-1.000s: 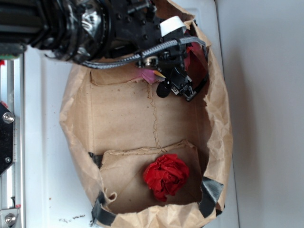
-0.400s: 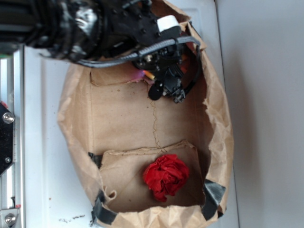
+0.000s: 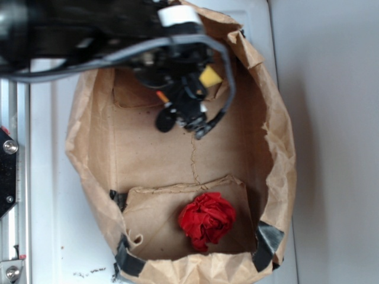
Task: Grab the green sponge.
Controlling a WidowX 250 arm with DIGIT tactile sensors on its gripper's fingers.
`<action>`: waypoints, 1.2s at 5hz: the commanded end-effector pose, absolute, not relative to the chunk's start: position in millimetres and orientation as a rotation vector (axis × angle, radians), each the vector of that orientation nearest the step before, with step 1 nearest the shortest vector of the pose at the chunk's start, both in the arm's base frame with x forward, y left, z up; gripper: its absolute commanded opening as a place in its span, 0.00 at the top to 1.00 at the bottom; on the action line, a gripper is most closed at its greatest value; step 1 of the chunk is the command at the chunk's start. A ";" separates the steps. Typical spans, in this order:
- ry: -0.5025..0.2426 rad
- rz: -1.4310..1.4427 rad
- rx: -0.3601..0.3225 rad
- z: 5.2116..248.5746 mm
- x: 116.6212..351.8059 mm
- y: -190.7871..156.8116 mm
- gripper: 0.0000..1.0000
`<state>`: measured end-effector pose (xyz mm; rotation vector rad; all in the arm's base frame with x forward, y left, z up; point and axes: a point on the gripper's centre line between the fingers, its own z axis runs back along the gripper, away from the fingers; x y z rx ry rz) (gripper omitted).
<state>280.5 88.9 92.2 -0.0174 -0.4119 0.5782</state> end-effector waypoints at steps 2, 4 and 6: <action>-0.524 0.521 -0.009 151.5 271.5 37.6 1.00; -0.515 0.454 -0.008 185.2 272.1 23.0 1.00; -0.481 0.427 0.003 209.3 266.0 33.5 1.00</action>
